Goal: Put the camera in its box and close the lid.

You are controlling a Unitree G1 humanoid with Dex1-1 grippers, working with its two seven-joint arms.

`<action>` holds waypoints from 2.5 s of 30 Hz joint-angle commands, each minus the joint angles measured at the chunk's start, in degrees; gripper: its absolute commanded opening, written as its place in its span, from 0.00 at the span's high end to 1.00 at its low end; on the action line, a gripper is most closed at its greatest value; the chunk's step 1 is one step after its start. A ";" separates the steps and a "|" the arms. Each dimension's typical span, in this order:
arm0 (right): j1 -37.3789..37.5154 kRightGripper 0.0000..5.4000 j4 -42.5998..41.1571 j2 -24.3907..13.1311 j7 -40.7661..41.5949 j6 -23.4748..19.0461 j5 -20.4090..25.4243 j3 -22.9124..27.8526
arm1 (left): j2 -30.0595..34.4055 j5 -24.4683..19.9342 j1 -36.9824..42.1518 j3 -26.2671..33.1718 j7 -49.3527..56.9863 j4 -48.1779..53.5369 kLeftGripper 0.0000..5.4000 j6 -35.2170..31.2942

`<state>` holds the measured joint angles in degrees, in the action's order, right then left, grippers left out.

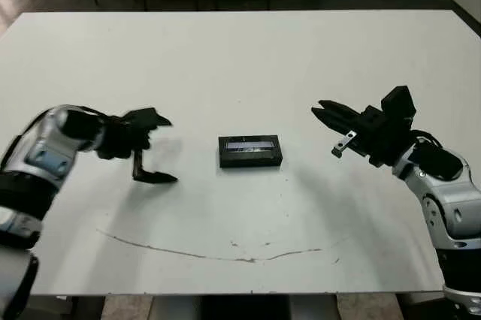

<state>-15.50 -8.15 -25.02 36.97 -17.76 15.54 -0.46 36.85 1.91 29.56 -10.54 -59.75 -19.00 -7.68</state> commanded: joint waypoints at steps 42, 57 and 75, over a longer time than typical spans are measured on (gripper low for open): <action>0.44 1.00 2.73 0.20 -1.76 2.19 -0.59 0.80 | -45.48 -6.32 -21.85 -8.43 61.94 23.12 1.00 -38.84; 0.27 1.00 3.00 1.42 -2.43 3.14 -0.29 1.22 | -39.21 -4.14 -25.54 -2.13 59.69 42.00 1.00 -17.28; -2.52 1.00 12.26 7.80 -9.06 10.44 -1.09 3.65 | -28.55 -5.04 -19.70 17.51 55.74 26.25 1.00 8.65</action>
<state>-17.72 2.32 -17.78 28.50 -8.30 15.25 2.99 7.18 -3.19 10.09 6.63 -3.44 9.31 1.29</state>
